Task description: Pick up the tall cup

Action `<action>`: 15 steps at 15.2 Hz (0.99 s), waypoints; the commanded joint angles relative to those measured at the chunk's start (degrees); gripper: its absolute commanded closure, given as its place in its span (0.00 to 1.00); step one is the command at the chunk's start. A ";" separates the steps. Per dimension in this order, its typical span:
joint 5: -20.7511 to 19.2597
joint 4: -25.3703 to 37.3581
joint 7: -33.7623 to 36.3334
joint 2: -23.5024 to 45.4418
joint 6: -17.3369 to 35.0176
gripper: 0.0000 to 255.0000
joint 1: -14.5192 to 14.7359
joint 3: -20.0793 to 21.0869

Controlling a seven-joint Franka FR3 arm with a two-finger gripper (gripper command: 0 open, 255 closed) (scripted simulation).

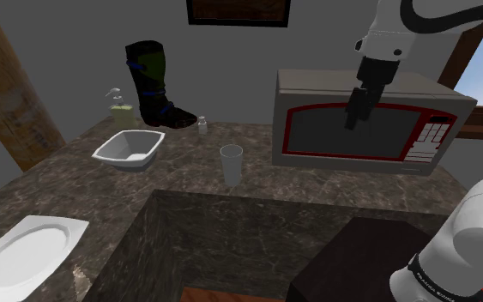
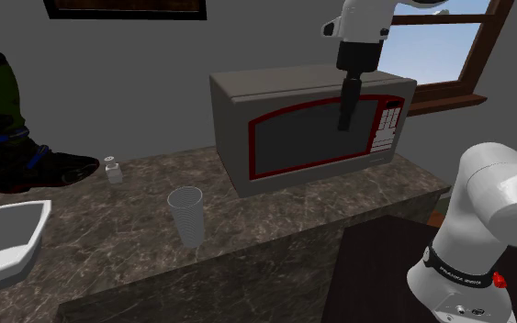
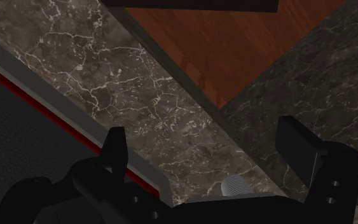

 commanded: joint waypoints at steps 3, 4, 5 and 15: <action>0.79 0.67 0.90 3.83 3.18 0.00 0.54 0.88; 1.16 1.13 1.33 5.80 4.71 0.00 0.80 1.31; 1.50 1.67 1.75 7.81 6.20 0.00 1.05 1.73; 3.54 11.25 5.75 29.01 18.04 0.00 2.99 5.40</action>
